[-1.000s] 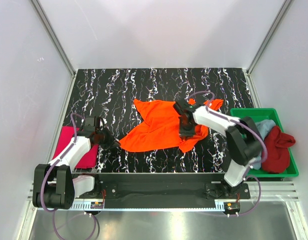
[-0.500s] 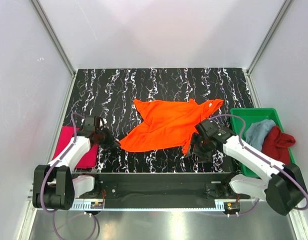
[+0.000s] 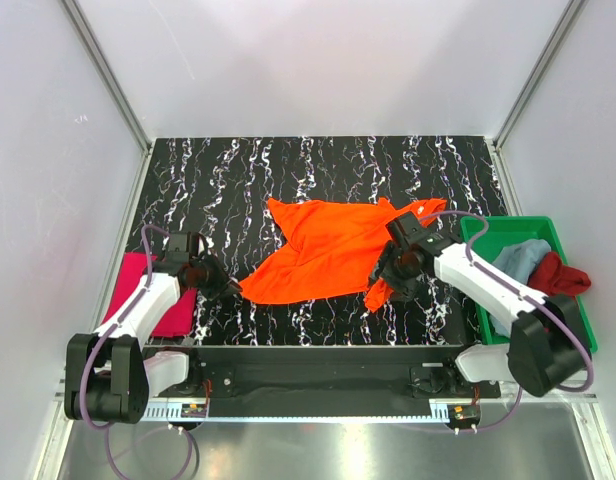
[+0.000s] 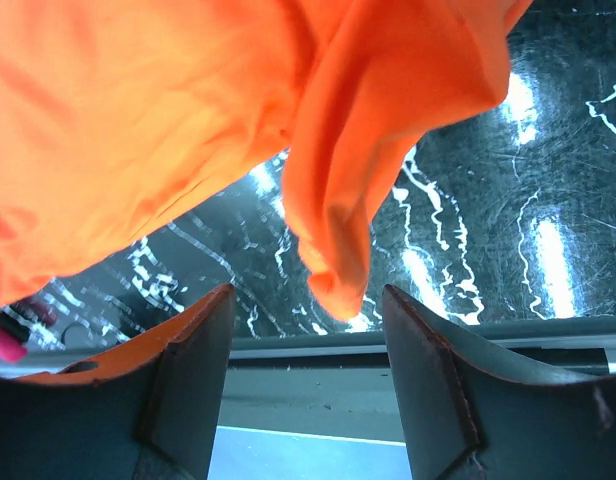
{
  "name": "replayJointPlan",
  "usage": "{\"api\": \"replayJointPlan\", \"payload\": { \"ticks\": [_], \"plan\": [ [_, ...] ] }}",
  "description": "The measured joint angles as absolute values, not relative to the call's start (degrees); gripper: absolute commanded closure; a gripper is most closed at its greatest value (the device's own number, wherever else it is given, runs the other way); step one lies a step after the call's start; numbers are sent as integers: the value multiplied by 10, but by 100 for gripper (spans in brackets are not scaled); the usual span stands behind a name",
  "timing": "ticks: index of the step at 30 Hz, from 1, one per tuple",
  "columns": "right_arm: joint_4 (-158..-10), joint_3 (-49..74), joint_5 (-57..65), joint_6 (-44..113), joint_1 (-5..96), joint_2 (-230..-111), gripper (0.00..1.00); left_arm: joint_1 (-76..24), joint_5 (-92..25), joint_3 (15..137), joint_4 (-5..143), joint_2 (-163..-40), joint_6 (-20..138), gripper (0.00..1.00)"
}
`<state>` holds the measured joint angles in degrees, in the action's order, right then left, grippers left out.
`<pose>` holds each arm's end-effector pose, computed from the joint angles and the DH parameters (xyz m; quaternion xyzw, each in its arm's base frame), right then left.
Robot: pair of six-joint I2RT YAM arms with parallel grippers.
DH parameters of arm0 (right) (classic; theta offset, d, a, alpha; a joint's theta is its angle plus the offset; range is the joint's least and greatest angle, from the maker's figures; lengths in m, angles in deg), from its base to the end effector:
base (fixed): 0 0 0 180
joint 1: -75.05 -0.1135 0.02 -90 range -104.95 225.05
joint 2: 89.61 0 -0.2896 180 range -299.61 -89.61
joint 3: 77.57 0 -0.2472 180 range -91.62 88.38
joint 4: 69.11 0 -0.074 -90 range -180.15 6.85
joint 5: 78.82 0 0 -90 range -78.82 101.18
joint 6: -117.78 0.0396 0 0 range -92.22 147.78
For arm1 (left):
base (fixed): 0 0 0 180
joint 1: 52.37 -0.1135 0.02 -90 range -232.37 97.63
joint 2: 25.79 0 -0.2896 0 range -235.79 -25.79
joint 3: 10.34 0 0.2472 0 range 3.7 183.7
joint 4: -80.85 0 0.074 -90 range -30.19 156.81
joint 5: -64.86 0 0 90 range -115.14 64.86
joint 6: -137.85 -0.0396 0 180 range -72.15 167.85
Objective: Fold and stack the t-shirts
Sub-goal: Flatten the tshirt out
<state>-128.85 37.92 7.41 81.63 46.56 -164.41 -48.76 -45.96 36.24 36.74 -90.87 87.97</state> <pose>0.1974 0.1101 0.2421 0.2105 0.9616 0.1385 0.1091 0.1822 -0.0256 0.1991 -0.2587 0.9209 -0.2496 0.1507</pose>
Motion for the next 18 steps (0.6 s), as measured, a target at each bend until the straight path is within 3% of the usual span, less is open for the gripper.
{"api": "replayJointPlan", "payload": {
  "ticks": [4,9,18],
  "plan": [
    [-1294,375,81,828,466,-1679,37,-488,-460,363,367,-908,876,100],
    [-1299,376,98,833,466,-1683,50,-488,-460,363,367,-908,870,100],
    [-1311,434,103,835,488,-1650,59,-490,-460,364,367,-911,864,100]
  ]
}}
